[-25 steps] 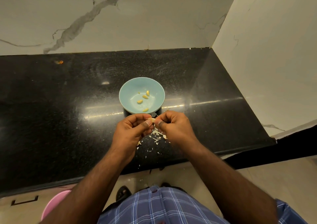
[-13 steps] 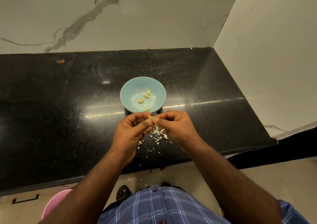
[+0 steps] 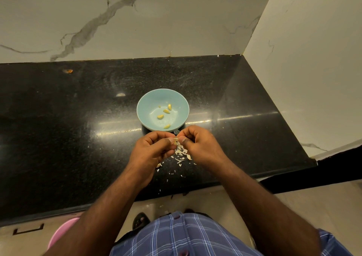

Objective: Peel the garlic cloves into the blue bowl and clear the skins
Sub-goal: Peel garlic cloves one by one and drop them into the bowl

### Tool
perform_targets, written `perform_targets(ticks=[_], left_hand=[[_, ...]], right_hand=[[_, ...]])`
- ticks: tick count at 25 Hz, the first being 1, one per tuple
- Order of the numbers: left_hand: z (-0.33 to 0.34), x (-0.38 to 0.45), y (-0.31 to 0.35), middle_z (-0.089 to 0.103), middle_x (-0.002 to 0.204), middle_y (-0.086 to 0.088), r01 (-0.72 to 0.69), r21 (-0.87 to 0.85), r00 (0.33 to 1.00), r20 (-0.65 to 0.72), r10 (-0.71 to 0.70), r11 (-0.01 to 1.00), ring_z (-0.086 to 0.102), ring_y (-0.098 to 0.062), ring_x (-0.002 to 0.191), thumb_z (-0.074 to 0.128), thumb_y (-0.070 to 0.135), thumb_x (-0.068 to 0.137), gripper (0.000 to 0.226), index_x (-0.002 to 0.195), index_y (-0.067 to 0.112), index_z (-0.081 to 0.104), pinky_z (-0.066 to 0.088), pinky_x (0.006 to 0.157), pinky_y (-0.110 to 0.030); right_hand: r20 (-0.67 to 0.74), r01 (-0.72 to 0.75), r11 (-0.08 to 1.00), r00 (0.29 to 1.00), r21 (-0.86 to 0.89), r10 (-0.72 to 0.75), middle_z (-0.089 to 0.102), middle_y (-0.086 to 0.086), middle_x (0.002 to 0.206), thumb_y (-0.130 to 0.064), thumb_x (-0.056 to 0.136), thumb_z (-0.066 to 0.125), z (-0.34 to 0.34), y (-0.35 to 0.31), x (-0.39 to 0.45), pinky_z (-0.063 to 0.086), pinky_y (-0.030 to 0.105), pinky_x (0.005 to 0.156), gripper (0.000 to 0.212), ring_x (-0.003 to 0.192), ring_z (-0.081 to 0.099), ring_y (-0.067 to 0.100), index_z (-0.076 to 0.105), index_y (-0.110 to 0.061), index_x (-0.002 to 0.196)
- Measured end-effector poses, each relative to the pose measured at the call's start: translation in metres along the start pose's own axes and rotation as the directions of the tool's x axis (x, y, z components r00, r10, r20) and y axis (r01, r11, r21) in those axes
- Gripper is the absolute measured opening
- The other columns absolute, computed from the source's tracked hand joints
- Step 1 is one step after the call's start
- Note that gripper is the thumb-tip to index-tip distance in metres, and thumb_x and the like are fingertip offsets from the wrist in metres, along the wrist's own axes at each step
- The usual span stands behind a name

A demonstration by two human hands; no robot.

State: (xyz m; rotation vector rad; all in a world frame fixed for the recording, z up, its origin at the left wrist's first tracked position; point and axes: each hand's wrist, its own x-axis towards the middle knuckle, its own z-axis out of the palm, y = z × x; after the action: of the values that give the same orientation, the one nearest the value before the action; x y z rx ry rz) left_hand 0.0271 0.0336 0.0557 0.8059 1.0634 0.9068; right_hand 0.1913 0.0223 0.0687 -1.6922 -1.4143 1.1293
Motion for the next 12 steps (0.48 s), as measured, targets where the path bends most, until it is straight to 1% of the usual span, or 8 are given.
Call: perform_targets(ticks=[2,5,7,9,11,12], left_hand=[[-0.0014,0.0015,-0.0003,0.075,0.087,-0.013,-0.014,0.058,1.000,-0.009,0.014,0.998,0.070,-0.021,0.083,0.069,0.003,0.092,0.009,0.092,0.009,0.075,0.059,0.074,-0.025],[-0.0008,0.0015,0.0005,0.074,0.085,-0.013,-0.016,0.086,1.000,-0.010,0.017,0.996,0.068,-0.022,0.081,0.067,0.004,0.094,0.011,0.090,0.009,0.075,0.058,0.073,-0.026],[0.0016,0.0007,0.0015,0.073,0.081,-0.013,-0.001,0.057,1.000,0.001,0.001,0.998,0.066,-0.019,0.077,0.065,0.005,0.095,0.016,0.086,0.010,0.076,0.056,0.071,-0.026],[0.0041,0.0003,0.0022,0.072,0.077,-0.010,0.032,0.011,0.999,0.020,-0.032,0.999,0.066,-0.015,0.073,0.062,0.004,0.095,0.020,0.083,0.011,0.076,0.056,0.072,-0.027],[0.0059,-0.0003,0.0033,0.071,0.077,-0.009,0.072,-0.047,0.996,0.051,-0.070,0.996,0.066,-0.013,0.070,0.061,0.003,0.094,0.016,0.086,0.008,0.074,0.057,0.070,-0.025],[0.0060,-0.0006,0.0039,0.071,0.076,-0.009,0.091,-0.085,0.994,0.072,-0.085,0.992,0.067,-0.012,0.070,0.062,0.003,0.092,0.013,0.088,0.007,0.073,0.057,0.067,-0.023]], right_hand=[[0.015,0.024,0.999,1.000,-0.037,-0.023,0.064,-0.012,0.076,-0.018,0.099,0.062,-0.0002,0.0005,0.0005,0.049,0.028,0.069,0.014,0.072,0.057,0.004,0.065,-0.024,0.087],[0.035,0.026,0.999,0.999,-0.022,-0.025,0.061,-0.014,0.070,-0.019,0.100,0.062,-0.0017,0.0005,0.0005,0.044,0.023,0.066,0.018,0.066,0.053,-0.001,0.062,-0.027,0.084],[0.039,0.028,1.000,0.999,0.009,-0.028,0.061,-0.014,0.069,-0.018,0.100,0.062,-0.0022,0.0005,0.0008,0.046,0.023,0.065,0.018,0.064,0.053,-0.002,0.064,-0.025,0.084],[0.050,0.029,0.997,0.998,0.067,-0.032,0.064,-0.008,0.073,-0.015,0.100,0.062,-0.0030,0.0017,0.0022,0.049,0.026,0.066,0.016,0.068,0.057,0.004,0.066,-0.021,0.085],[0.072,0.021,0.986,0.997,0.167,-0.033,0.066,0.000,0.078,-0.010,0.099,0.061,-0.0033,0.0042,0.0033,0.053,0.031,0.068,0.017,0.073,0.061,0.012,0.068,-0.020,0.087],[0.078,0.014,0.975,0.996,0.222,-0.032,0.067,0.002,0.079,-0.008,0.099,0.061,-0.0035,0.0052,0.0035,0.054,0.031,0.069,0.018,0.074,0.062,0.013,0.069,-0.020,0.088]])
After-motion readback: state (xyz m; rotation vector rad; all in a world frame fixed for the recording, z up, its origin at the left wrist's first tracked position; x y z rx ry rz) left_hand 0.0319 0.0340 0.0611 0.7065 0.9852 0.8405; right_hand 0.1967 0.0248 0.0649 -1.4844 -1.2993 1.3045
